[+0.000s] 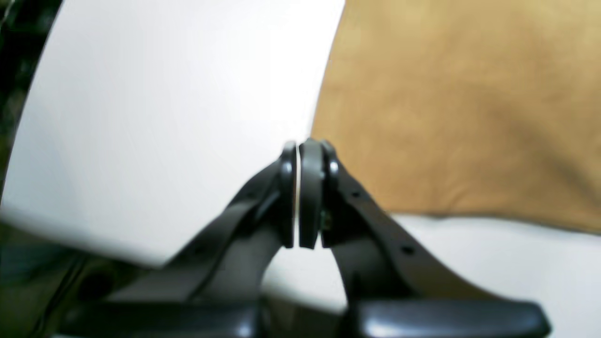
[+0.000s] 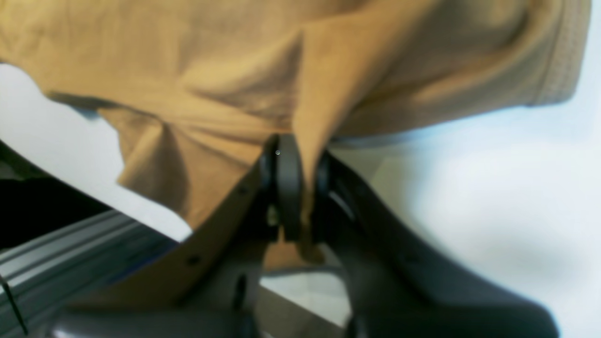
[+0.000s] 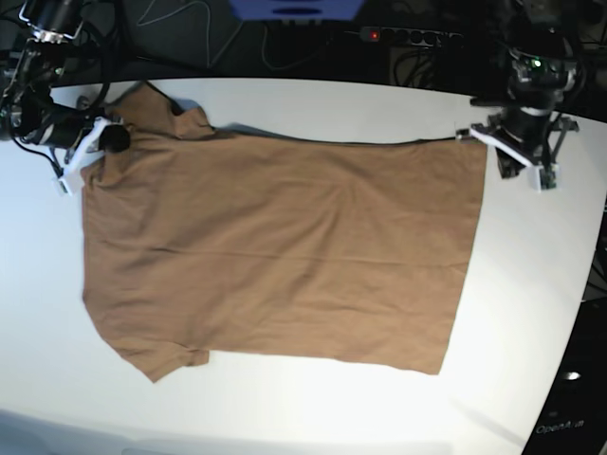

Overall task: Fold the T-shirt properly
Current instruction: 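Move the left gripper down to the shirt's hem corner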

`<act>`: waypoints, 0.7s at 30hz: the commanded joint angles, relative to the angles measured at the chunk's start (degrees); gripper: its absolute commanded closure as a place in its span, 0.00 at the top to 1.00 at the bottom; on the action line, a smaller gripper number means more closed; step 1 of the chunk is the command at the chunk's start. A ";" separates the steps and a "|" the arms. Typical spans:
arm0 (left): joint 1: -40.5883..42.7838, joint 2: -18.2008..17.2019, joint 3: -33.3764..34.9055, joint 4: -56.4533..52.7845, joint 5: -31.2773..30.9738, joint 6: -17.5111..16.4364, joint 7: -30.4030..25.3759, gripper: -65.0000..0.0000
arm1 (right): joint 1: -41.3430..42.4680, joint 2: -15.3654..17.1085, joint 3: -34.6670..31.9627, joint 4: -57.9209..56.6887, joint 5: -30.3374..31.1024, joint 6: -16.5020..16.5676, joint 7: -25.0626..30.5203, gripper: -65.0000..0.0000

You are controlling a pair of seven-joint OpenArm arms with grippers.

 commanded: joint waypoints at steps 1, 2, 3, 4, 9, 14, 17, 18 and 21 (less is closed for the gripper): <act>-2.53 -0.70 -1.91 0.92 0.95 0.84 0.42 0.02 | -0.45 0.67 -0.02 0.12 -2.54 -0.27 -2.07 0.00; -5.25 -0.70 -2.96 0.83 1.03 0.75 2.18 0.02 | -0.45 0.67 -0.02 0.12 -2.54 -0.27 -2.07 0.00; -8.07 -0.79 -4.02 0.75 1.03 0.75 4.20 0.02 | -0.45 0.67 -0.02 0.12 -2.54 -0.27 -2.07 0.00; -10.79 -1.41 -4.72 0.75 1.12 0.40 6.57 0.02 | -0.45 0.67 -0.02 0.12 -2.54 -0.27 -2.07 0.00; -22.57 -4.04 -5.51 -1.80 1.47 -6.02 16.59 0.02 | -0.45 0.67 -0.02 0.21 -3.51 -0.27 -2.07 0.00; -29.78 -3.87 -5.25 -8.22 1.56 -8.13 21.25 0.02 | 0.17 0.40 0.07 0.12 -7.82 -0.27 -2.07 0.00; -28.29 -2.55 -5.16 -10.33 1.03 -8.13 21.43 0.02 | 0.25 0.40 0.07 0.12 -7.90 -0.27 -2.07 0.00; -26.97 -1.76 -5.33 -10.42 1.47 -8.13 21.34 0.02 | 0.25 0.40 0.07 0.12 -7.90 -0.27 -2.07 0.00; -21.52 0.00 -5.33 -10.77 1.56 -8.13 21.17 0.02 | 0.34 0.49 0.07 0.12 -7.90 -0.27 -2.07 0.00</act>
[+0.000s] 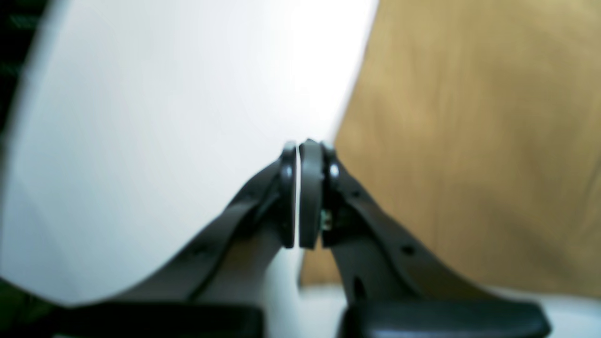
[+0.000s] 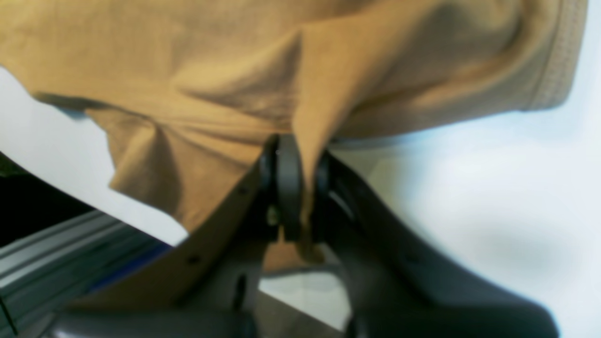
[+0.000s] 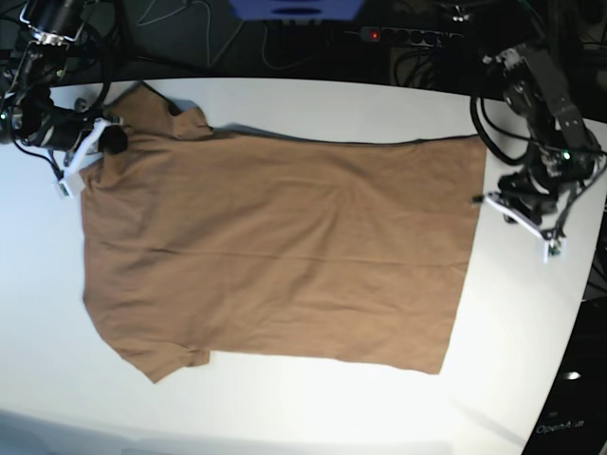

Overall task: Fold the T-shirt properly
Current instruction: 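Move the left gripper down to the shirt's hem corner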

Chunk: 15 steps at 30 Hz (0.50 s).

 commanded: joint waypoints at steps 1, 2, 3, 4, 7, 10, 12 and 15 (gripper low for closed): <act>1.00 -0.52 -0.15 0.55 -0.12 0.05 -1.22 0.02 | -0.29 0.67 0.11 -0.07 -4.47 -0.51 -2.33 0.00; 2.59 -0.61 0.02 0.46 -0.38 0.05 -2.18 0.02 | -0.29 0.58 0.11 -0.07 -4.47 -0.51 -2.33 0.00; 4.17 -0.70 0.11 0.37 -0.56 0.05 -3.42 0.02 | -0.29 0.58 0.11 -0.07 -4.47 -0.51 -2.33 0.00; 5.66 -0.79 0.11 0.37 -0.21 0.05 -4.47 0.02 | -0.20 0.58 0.11 -0.07 -4.47 -0.51 -2.33 0.00; 8.83 -1.14 0.02 0.46 -0.12 0.05 -7.81 0.02 | -0.12 0.58 0.11 0.01 -4.47 -0.51 -2.33 0.00; 10.85 -3.86 0.02 0.46 -0.47 0.05 -11.50 0.02 | -0.12 0.58 0.11 0.10 -4.47 -0.51 -2.33 0.00; 11.11 -4.22 -0.33 0.90 -0.56 0.05 -11.77 0.02 | -0.12 0.76 0.11 0.10 -4.47 -0.51 -2.33 0.00; 12.26 -4.13 -0.07 0.55 -0.65 0.05 -11.50 0.02 | -0.12 0.76 0.11 0.10 -4.47 -0.51 -2.33 0.00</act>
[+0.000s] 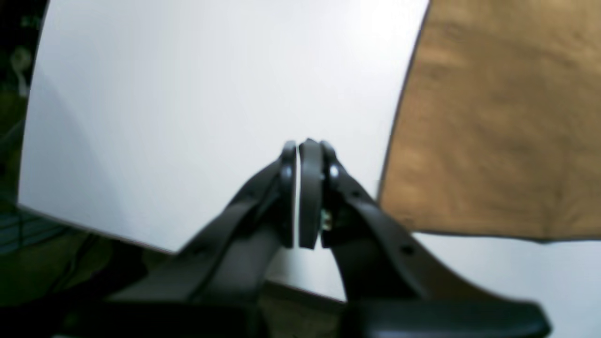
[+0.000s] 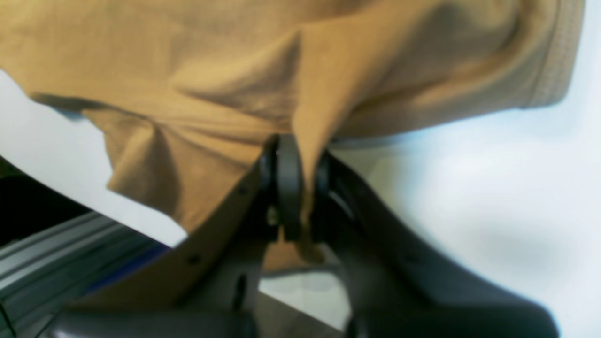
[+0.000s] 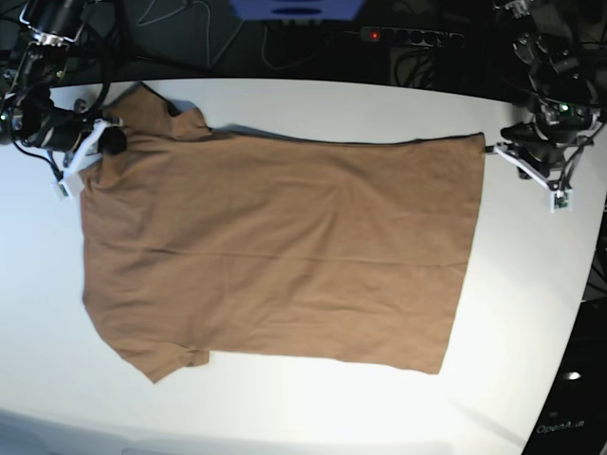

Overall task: Fold the T-shirt properly
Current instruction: 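Move the left gripper down to the shirt's hem corner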

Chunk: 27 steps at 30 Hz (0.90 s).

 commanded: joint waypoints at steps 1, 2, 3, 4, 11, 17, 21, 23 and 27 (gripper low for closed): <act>0.83 -0.22 -0.11 0.55 -0.19 -0.15 -0.05 0.02 | -0.29 0.73 0.11 -0.01 -3.99 -0.47 -2.49 0.00; 1.18 0.31 -0.02 0.37 -0.19 -0.24 0.48 0.02 | -0.29 0.73 0.11 -0.01 -3.99 -0.47 -2.49 0.00; 1.27 1.02 0.42 -0.42 -0.19 -0.24 0.92 0.02 | -0.29 0.73 0.11 -0.01 -3.99 -0.47 -2.49 0.00; 1.27 1.28 1.03 -1.30 -0.19 -0.33 1.01 0.02 | -0.29 0.73 0.11 -0.01 -3.99 -0.47 -2.49 0.00; -0.23 1.72 2.35 -6.84 -0.10 -11.40 1.01 0.02 | -0.29 0.73 0.11 -0.01 -3.99 -0.47 -2.49 0.00; 0.21 1.72 2.26 -7.01 -0.10 -12.90 1.01 0.02 | -0.29 0.73 0.11 -0.01 -3.99 -0.47 -2.49 0.00; 0.48 1.72 2.26 -6.92 -0.10 -12.90 1.01 0.02 | -0.29 0.73 0.11 -0.01 -3.99 -0.47 -2.49 0.00; 0.92 1.63 1.39 -6.92 -0.10 -12.90 1.01 0.02 | -0.29 0.73 0.11 -0.01 -3.99 -0.47 -2.49 0.00; 1.09 1.63 -0.81 -6.92 -0.19 -12.99 1.01 0.06 | -0.29 0.65 0.11 -0.01 -3.99 -0.47 -2.49 0.00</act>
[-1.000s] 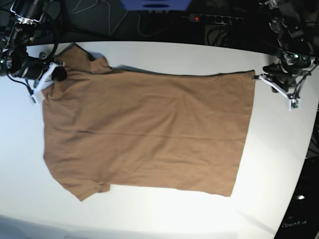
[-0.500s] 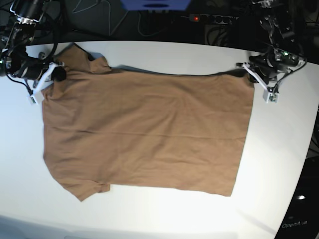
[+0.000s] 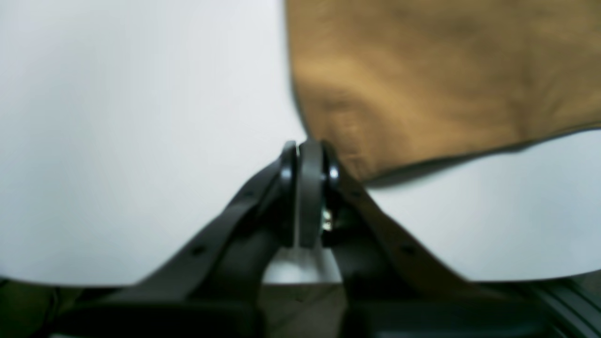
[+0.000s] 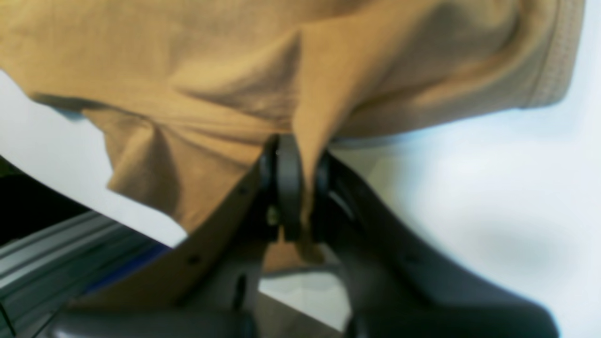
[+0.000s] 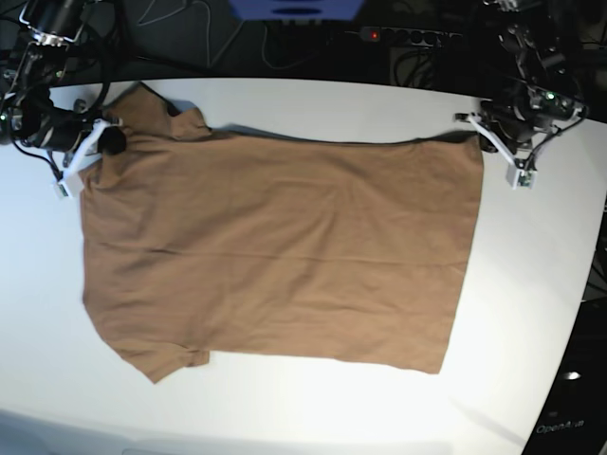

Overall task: Fold the T-shirt properly
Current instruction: 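Move the left gripper down to the shirt's hem corner, then grasp the hem corner of the shirt with the left gripper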

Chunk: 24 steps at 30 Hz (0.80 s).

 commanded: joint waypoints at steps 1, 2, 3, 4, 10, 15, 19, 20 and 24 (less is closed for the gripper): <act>0.35 -0.53 -0.64 0.53 0.64 -0.05 0.68 0.12 | -0.31 0.62 0.11 -0.05 -3.99 -0.49 -2.44 0.00; 0.35 -0.53 -0.82 0.53 0.64 -0.22 0.59 0.18 | -0.31 0.54 0.11 -0.05 -3.99 -0.49 -2.44 0.00; 0.35 -0.53 -0.82 0.53 0.64 -1.28 0.50 0.24 | 0.13 0.54 0.11 -0.05 -3.99 -0.49 -2.44 0.00; 0.35 -0.62 -0.90 0.53 0.64 -2.95 0.59 0.29 | 0.30 0.54 0.11 -0.14 -4.17 -0.49 -2.44 0.00; -0.35 -0.53 -9.70 0.35 0.73 -9.76 3.05 0.34 | 0.74 0.54 0.11 -0.23 -4.26 -0.49 -2.44 0.00; -2.38 -0.97 -13.21 0.53 1.17 -9.76 8.68 0.34 | 0.83 0.45 0.02 -0.23 -4.26 -0.49 -2.44 0.00; -3.87 -0.97 -14.18 0.44 1.26 -9.76 11.05 0.34 | 0.83 0.45 0.02 -0.23 -4.26 -0.49 -2.44 0.00; -3.96 -0.97 -14.18 0.35 1.26 -9.76 11.76 0.34 | 0.83 0.45 0.02 -0.31 -4.26 -0.49 -2.44 0.00; -5.45 -0.97 -14.18 0.62 0.82 -9.76 15.54 0.34 | 0.83 0.45 0.02 -0.31 -4.26 -0.49 -2.44 0.00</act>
